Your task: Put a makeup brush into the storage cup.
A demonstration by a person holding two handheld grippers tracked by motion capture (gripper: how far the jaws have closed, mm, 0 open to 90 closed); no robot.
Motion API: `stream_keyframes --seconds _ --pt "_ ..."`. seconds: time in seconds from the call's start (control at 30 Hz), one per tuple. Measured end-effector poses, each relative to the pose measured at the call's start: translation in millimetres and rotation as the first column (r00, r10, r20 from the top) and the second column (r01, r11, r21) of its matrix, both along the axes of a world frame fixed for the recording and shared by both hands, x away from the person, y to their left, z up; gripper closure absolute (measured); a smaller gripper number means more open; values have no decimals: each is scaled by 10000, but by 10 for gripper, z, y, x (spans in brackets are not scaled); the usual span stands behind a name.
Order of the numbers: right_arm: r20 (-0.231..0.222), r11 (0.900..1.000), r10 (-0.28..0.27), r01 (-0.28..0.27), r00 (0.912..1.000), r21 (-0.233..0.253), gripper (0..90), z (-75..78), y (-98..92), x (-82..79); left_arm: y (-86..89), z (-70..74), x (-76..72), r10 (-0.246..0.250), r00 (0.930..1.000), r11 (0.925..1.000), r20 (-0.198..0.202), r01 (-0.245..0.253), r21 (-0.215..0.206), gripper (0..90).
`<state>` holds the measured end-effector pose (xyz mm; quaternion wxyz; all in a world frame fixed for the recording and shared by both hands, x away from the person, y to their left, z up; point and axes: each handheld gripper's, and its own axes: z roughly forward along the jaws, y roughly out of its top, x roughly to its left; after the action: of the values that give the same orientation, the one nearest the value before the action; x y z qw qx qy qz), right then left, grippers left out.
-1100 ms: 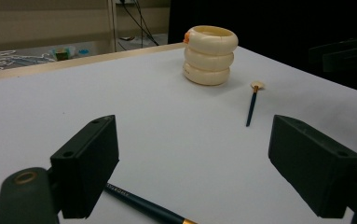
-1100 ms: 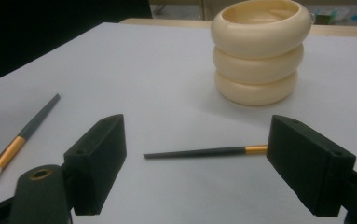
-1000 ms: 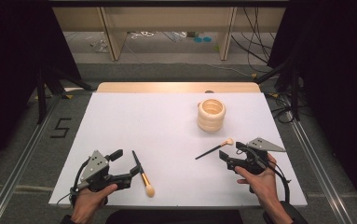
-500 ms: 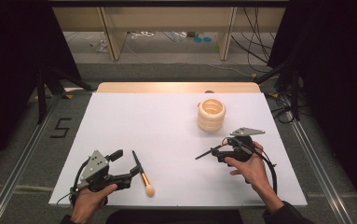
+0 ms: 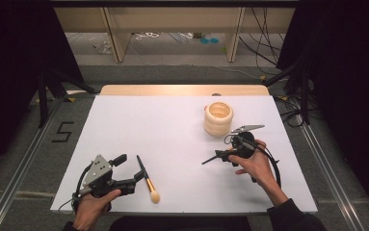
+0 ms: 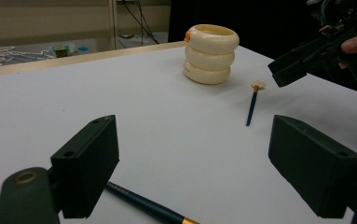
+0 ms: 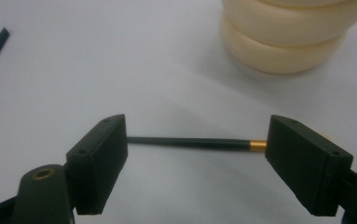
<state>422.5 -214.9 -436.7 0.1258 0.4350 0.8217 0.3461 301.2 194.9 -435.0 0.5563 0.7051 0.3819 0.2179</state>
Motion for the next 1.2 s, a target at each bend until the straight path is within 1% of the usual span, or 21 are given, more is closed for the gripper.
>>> stream_keyframes --seconds 0.03,0.07,0.2,0.3,0.33,0.4,0.5,0.53,0.57,0.6,0.73,0.77,0.8,0.87,0.93,0.97,1.07,1.1,1.13,1.17,1.2 --pt "136 9994 334 -333 9993 -108 236 5 0 19 1 1 0 15 10000 10000 -7 -15 -24 158" --pt "67 9973 586 -582 9983 -441 240 27 -15 30 1 -2 6 -11 10000 10000 28 12 -98 158" --pt "-375 9911 1101 -1125 9932 -713 262 75 -7 66 3 -3 2 73 10000 10000 -46 -73 -60 158" --pt "-339 9735 1904 -1932 9811 -1221 285 69 -15 144 1 -4 2 71 10000 10000 -53 -72 -67 158" --pt "-301 9746 1766 -1791 9838 -1342 289 55 11 157 2 -5 3 79 10000 10000 -46 -79 -50 158" --pt "-647 9554 2417 -2491 9682 -1586 290 59 9 191 4 -3 6 97 9999 9999 -57 -98 -59 158" --pt "-788 9341 2855 -2957 9551 -2001 289 44 53 231 5 -6 8 86 9999 10000 -79 -86 -22 158" --pt "-835 9190 3234 -3339 9426 -2096 301 44 77 268 6 -5 7 86 9999 10000 -72 -86 -40 158" --pt "-835 9190 3234 -3339 9426 -2096 301 44 77 268 7 -3 6 87 9999 9999 -71 -87 -63 158" --pt "-915 9122 3395 -3515 9361 -2108 304 38 88 288 7 -3 8 92 9999 9999 -71 -92 -70 158" --pt "-1337 8827 3811 -4031 9148 -2415 296 10 115 358 10 -4 8 76 9999 9999 -92 -77 -68 158" --pt "-1492 8681 3992 -4253 9046 -2558 302 4 121 389 10 -4 11 75 9999 9999 -97 -76 -86 158" --pt "-1492 8681 3992 -4253 9046 -2558 302 4 121 389 10 -5 11 103 9999 9999 -110 -104 -60 158" --pt "-1595 8563 4136 -4425 8964 -2663 307 -6 127 418 10 -8 11 111 9999 9999 -126 -112 -18 158" --pt "-1796 8283 4415 -4763 8791 -2950 320 -13 134 467 10 -6 12 115 9999 9999 -128 -116 -29 159" --pt "-1874 8186 4498 -4870 8733 -3044 325 -12 137 481 9 -7 13 117 9998 9999 -130 -117 -30 158" --pt "-1964 8034 4663 -5058 8626 -3142 338 2 140 506 9 -6 14 109 9998 9999 -140 -110 -28 159" --pt "-2118 7828 4814 -5259 8505 -3326 355 17 150 525 9 -6 15 103 9999 9999 -139 -103 -35 159" --pt "-2180 7721 4898 -5361 8442 -3412 357 24 156 538 8 -7 14 100 9998 9999 -148 -100 -25 158" --pt "-2180 7721 4898 -5361 8442 -3412 357 24 156 538 8 -7 14 100 9998 9999 -148 -100 -25 158" --pt "-2323 7567 4984 -5498 8353 -3537 374 29 176 552 8 -8 13 106 9998 9999 -148 -106 -28 159"
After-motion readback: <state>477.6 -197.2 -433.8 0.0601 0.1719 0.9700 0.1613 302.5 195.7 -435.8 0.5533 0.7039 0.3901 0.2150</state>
